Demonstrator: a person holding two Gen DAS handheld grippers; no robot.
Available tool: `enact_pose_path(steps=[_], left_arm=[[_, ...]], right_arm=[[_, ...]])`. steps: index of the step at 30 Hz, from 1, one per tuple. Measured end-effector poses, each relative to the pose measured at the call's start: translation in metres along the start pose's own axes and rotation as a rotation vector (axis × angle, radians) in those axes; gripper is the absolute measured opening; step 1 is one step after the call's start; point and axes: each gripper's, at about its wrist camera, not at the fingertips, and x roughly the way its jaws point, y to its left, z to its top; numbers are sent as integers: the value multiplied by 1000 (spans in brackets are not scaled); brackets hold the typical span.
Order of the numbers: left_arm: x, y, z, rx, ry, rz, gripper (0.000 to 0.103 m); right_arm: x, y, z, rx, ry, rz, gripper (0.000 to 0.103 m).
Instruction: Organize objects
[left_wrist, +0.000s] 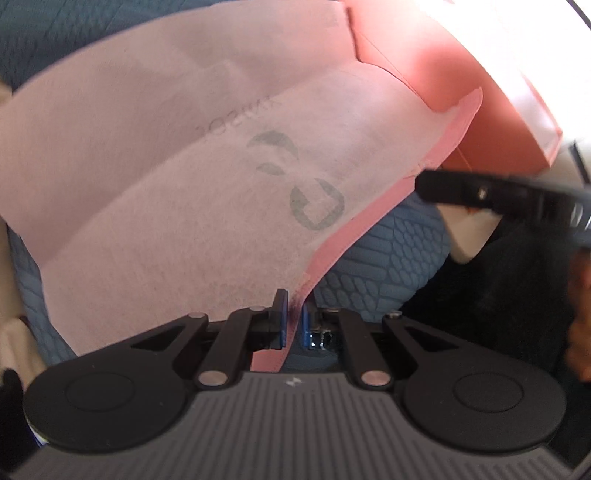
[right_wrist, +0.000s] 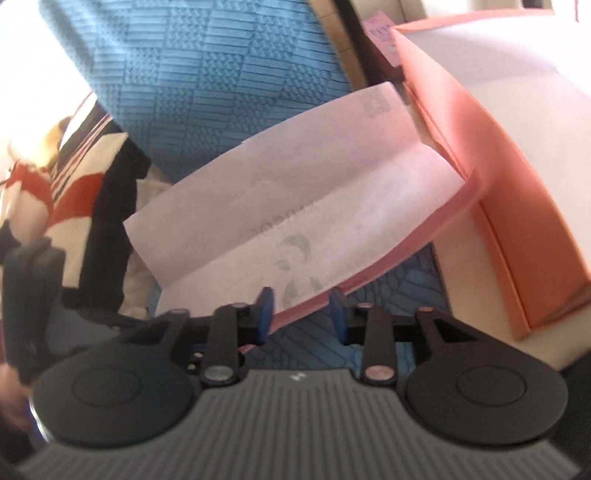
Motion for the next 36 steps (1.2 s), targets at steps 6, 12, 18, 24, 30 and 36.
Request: enact_pose_path(steps=[6, 12, 18, 24, 30, 36], left_arm=[[3, 13, 9, -57, 34, -52, 10], [10, 17, 19, -65, 71, -65, 10], [18, 12, 23, -42, 96, -46, 10], [21, 15, 26, -58, 106, -69, 10], [21, 19, 25, -77, 104, -93, 10], [14, -2, 17, 21, 45, -23, 11]], right_arm=[[12, 14, -3, -180, -78, -78, 27], [26, 16, 0, -263, -124, -133, 27], [54, 3, 3, -239, -75, -166, 27], [48, 7, 9, -253, -123, -71, 27], [48, 19, 9, -328, -172, 17, 28], [37, 27, 25, -375, -159, 36, 35]])
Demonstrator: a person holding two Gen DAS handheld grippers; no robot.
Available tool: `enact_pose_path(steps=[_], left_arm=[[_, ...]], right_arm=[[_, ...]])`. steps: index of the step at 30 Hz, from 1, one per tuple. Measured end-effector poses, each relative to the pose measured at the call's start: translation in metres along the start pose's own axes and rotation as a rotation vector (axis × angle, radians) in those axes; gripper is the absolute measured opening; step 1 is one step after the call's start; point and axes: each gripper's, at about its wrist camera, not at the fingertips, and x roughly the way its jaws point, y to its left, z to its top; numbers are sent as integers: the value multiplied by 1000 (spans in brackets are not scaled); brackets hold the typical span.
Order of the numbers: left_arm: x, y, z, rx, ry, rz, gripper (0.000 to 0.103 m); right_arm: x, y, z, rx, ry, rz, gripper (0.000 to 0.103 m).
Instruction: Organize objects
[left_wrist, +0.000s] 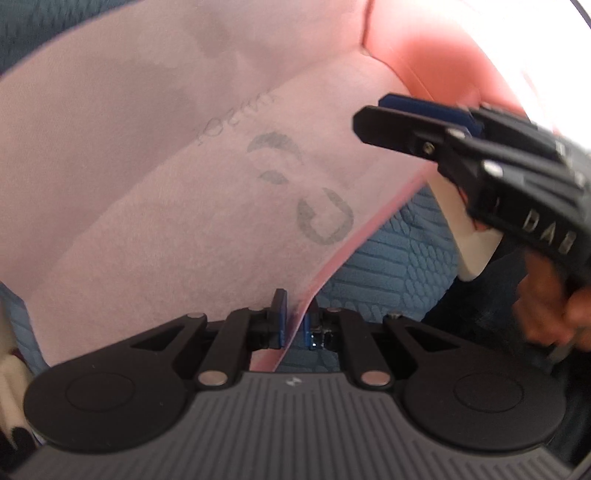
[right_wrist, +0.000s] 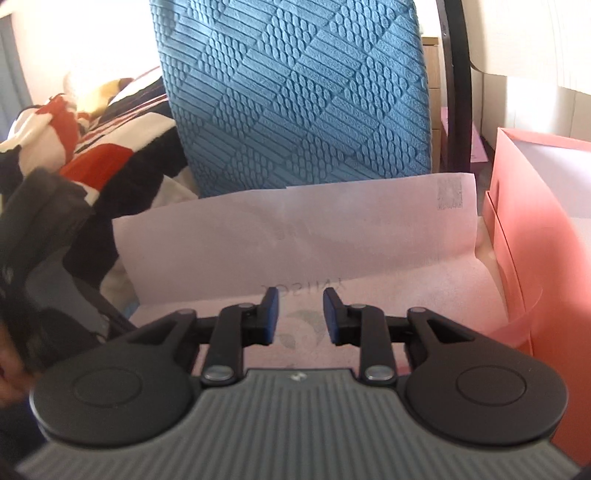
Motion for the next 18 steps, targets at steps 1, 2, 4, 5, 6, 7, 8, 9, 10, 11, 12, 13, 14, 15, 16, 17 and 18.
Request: enact_pose_path(steps=[1, 2, 4, 5, 6, 7, 8, 9, 10, 11, 12, 13, 14, 15, 16, 17, 18], left_arm=[[-1, -4, -2, 15, -8, 7, 10], [-2, -7, -3, 21, -13, 8, 10], [-2, -8, -6, 18, -22, -7, 10], [-2, -7, -6, 10, -26, -23, 10], [0, -4, -3, -6, -26, -44, 10], [1, 0, -3, -25, -21, -65, 10], [7, 10, 0, -46, -13, -89, 10], [9, 15, 1, -69, -2, -113, 10], [5, 23, 3, -97, 6, -138, 10], [5, 28, 5, -121, 10, -156, 10], [4, 32, 8, -142, 15, -171, 10], [6, 34, 9, -152, 17, -181, 10], [7, 34, 9, -153, 23, -183, 11], [9, 34, 10, -149, 30, -180, 10], [10, 33, 10, -140, 35, -177, 10], [10, 32, 11, -134, 36, -176, 10], [10, 32, 12, -133, 34, -176, 10]], right_arm=[[-2, -1, 2, 4, 14, -1, 35], [-5, 0, 4, 6, 24, -8, 35], [-14, 2, 3, 10, 10, -6, 35], [-19, 3, 2, 8, 7, -2, 35], [-23, 5, -1, -1, 4, 2, 35], [-28, 8, -5, -24, 0, 6, 35], [-31, 12, -9, -58, -6, 0, 35], [-32, 15, -14, -93, -10, -16, 35], [-29, 19, -17, -125, -6, -32, 35], [-24, 22, -21, -149, -3, -49, 35], [-19, 23, -25, -165, 0, -71, 35], [-12, 23, -28, -181, 12, -89, 35], [-6, 23, -30, -191, 28, -103, 35], [-1, 23, -31, -191, 38, -110, 35], [3, 23, -33, -189, 41, -108, 35], [7, 23, -34, -189, 42, -109, 35], [9, 23, -35, -195, 39, -120, 35]])
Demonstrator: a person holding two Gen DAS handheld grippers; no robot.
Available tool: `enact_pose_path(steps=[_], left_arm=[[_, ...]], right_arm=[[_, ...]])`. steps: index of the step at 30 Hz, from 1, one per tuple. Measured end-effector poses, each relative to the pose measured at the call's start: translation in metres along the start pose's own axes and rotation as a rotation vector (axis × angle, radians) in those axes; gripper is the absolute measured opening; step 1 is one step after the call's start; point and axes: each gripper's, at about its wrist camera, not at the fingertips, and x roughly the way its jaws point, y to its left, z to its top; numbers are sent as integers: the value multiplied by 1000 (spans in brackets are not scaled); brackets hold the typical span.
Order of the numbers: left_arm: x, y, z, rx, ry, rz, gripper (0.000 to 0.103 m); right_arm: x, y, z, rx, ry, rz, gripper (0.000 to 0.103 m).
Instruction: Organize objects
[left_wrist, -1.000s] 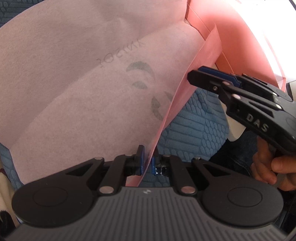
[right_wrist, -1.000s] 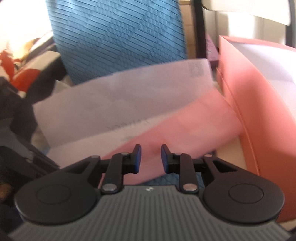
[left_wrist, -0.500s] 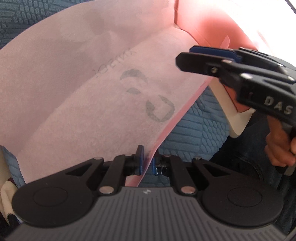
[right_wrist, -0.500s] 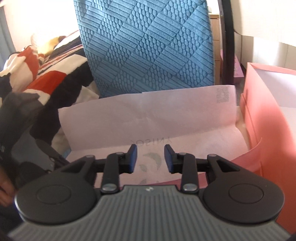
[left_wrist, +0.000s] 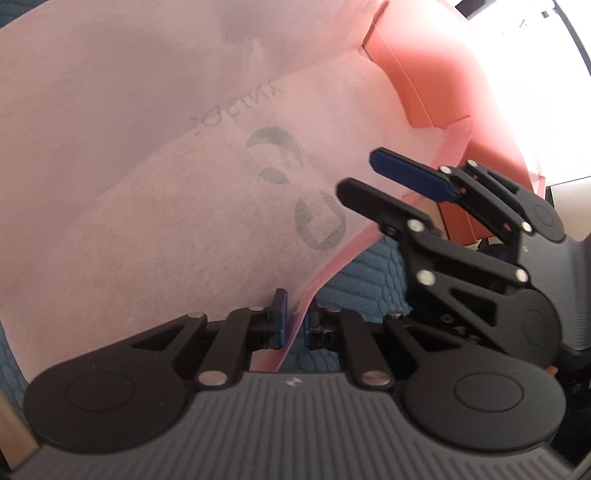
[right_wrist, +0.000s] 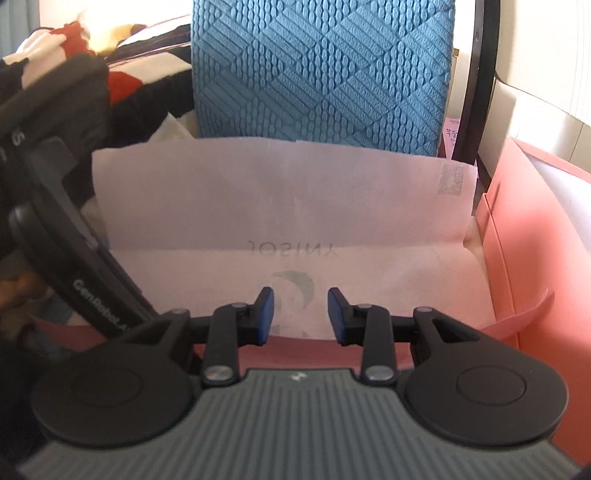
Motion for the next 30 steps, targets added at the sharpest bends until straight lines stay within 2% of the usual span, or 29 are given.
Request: enact_pose_path(steps=[3, 5, 7, 10, 13, 18, 23, 25, 26, 27, 29, 30], left_arm=[[0, 3, 1, -18, -7, -6, 11], [0, 9, 2, -49, -1, -33, 10], [1, 17, 4, -91, 11, -66, 10], [2, 25, 4, -145, 19, -103, 10], [4, 27, 6, -153, 18, -108, 10], [1, 22, 5, -135, 14, -81, 10], [-4, 17, 9, -105, 10, -48, 11], [-7, 16, 10, -89, -4, -27, 16], [-10, 14, 10, -76, -17, -9, 22], [-15, 12, 10, -60, -41, 21, 27], [-29, 7, 7, -19, -103, 107, 47], [-37, 4, 5, 2, -140, 155, 47]], right_arm=[[-5, -2, 1, 22, -55, -35, 35], [-19, -8, 3, 75, -117, 1, 35], [-31, -9, 6, 91, -134, 35, 35], [-37, -6, 2, 78, -103, 60, 35], [-30, -6, -7, 94, -53, 61, 35], [-2, -5, -13, 114, 10, 27, 35], [21, -12, -10, 176, 40, 48, 34], [28, -13, -12, 184, 61, 46, 34], [30, -15, -14, 191, 70, 46, 34], [31, -15, -15, 194, 71, 48, 34], [31, -16, -16, 191, 70, 48, 34], [31, -16, -16, 193, 69, 46, 34]])
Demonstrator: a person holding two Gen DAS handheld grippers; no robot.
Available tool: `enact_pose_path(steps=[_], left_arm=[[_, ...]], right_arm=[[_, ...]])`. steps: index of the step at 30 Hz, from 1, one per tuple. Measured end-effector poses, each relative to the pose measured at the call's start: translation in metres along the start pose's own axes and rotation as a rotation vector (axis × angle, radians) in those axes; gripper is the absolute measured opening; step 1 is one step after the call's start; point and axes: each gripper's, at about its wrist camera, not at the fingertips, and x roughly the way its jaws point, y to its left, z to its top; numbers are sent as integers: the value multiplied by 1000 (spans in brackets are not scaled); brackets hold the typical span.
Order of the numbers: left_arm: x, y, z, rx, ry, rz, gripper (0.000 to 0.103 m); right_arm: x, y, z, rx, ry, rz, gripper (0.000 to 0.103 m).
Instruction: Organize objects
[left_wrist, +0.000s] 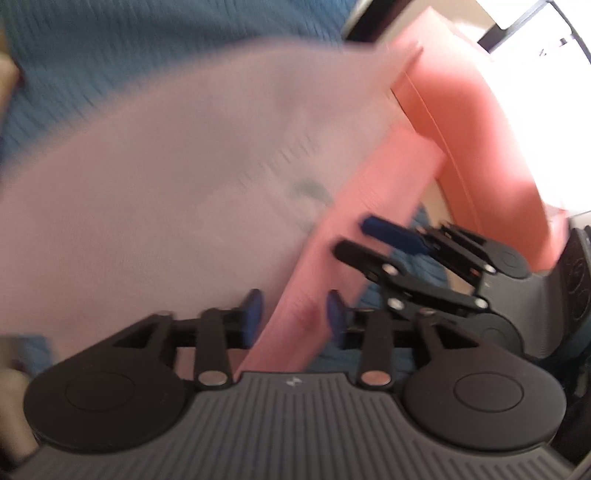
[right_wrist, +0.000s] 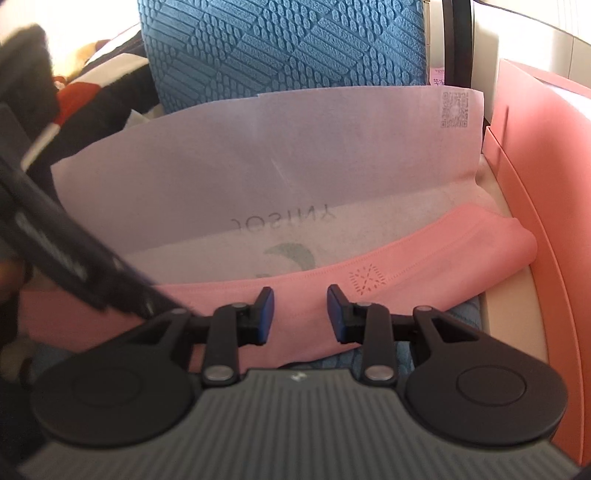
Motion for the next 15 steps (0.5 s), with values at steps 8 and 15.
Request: enact_pose_path(steps=[8, 15], left_arm=[[-74, -23, -37, -73, -314, 72, 47], [-35, -46, -68, -279, -364, 127, 43]], right_arm=[[-2, -8, 0, 74, 3, 15, 34], [-6, -13, -1, 110, 9, 17, 33]])
